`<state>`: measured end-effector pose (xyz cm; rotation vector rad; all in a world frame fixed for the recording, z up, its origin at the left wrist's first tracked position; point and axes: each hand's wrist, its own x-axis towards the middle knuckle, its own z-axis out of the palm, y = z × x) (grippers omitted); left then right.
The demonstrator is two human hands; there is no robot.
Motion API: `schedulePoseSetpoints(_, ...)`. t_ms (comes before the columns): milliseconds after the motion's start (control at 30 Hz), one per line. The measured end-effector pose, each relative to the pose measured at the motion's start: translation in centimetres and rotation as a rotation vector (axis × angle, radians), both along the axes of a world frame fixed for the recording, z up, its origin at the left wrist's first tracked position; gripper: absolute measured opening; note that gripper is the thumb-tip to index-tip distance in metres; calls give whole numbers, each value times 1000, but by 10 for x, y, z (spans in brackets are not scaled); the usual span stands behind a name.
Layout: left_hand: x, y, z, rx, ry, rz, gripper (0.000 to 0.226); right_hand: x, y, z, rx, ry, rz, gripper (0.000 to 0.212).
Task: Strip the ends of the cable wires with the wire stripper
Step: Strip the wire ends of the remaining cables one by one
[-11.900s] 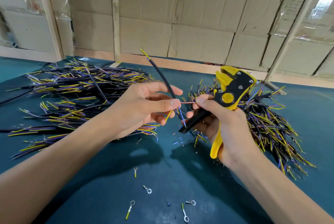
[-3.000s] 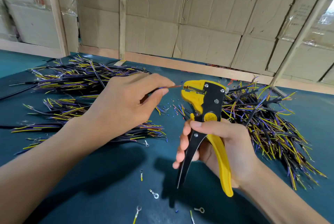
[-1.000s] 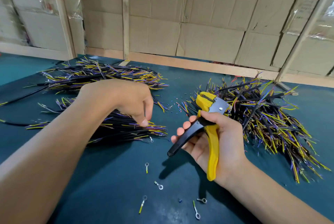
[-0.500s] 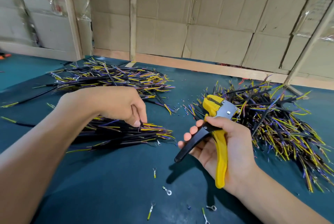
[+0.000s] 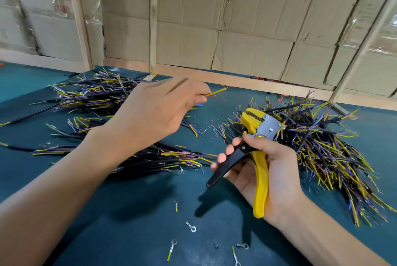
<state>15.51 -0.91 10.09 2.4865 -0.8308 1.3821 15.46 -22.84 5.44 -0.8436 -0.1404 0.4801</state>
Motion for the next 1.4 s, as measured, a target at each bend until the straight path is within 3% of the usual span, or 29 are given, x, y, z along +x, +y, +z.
schedulePoseSetpoints(67,-5,-14,0,-377,94,-249,16,1,-4,3,-1,-46,-11,16)
schedulePoseSetpoints(167,-8,-32,6,-1007,403,-676,10,2,-7,7,-61,-137,-53,13)
schedulePoseSetpoints(233,-6,-36,8,-1227,537,-821,10,1,-9,9,-115,-187,-65,18)
schedulePoseSetpoints(333,-2,-37,4,-1363,621,-874,12,-2,-8,13,-134,-246,-20,14)
schedulePoseSetpoints(400,-1,-38,0,-1404,625,-847,13,-5,-7,14,-134,-287,31,4)
schedulePoseSetpoints(767,2,-43,-10,-1470,617,-741,10,-7,-5,11,-213,-338,53,15)
schedulePoseSetpoints(833,2,-43,-11,-1434,673,-743,14,-6,-5,10,-218,-342,43,15)
schedulePoseSetpoints(967,1,-44,-16,-1255,898,-727,44,-2,-6,9,-215,-348,3,12)
schedulePoseSetpoints(1067,0,-48,-21,-1152,994,-746,47,1,-6,8,-197,-344,-35,11)
schedulePoseSetpoints(1400,2,-46,-21,-1142,965,-715,52,6,-10,8,-222,-309,-65,13)
